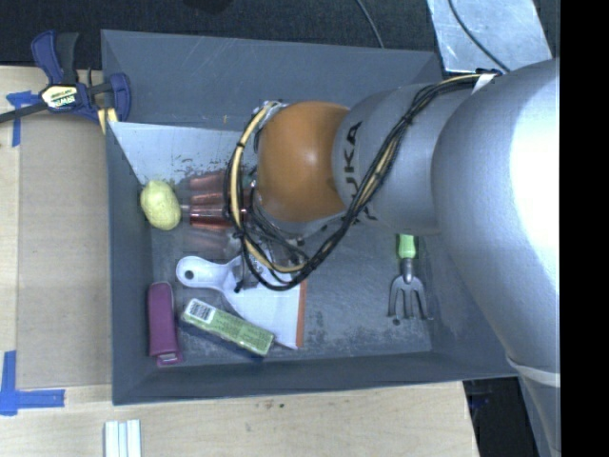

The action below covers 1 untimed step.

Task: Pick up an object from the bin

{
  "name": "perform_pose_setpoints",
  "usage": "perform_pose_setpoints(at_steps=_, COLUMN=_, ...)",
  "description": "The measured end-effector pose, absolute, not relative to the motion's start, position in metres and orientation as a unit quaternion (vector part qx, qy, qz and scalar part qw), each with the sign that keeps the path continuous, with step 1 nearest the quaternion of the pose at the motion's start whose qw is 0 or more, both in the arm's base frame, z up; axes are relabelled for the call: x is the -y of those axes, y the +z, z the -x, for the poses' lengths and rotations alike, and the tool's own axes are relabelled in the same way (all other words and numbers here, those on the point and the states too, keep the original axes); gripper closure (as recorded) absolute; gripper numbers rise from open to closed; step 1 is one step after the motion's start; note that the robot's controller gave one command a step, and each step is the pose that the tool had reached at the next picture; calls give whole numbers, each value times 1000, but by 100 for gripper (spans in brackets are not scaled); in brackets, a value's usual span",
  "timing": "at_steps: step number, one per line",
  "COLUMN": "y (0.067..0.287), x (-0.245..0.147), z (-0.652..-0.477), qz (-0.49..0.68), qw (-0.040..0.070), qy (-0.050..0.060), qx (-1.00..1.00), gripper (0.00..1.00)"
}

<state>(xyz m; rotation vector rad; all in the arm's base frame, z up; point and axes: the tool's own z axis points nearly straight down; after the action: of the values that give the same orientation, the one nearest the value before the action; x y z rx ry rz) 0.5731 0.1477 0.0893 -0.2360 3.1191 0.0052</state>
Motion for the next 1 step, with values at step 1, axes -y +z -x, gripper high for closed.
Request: perform_pose_setpoints(at_steps=1, y=169, x=-147, z=-570, qz=73, qw=5, qy=1, qx=-997, gripper=100)
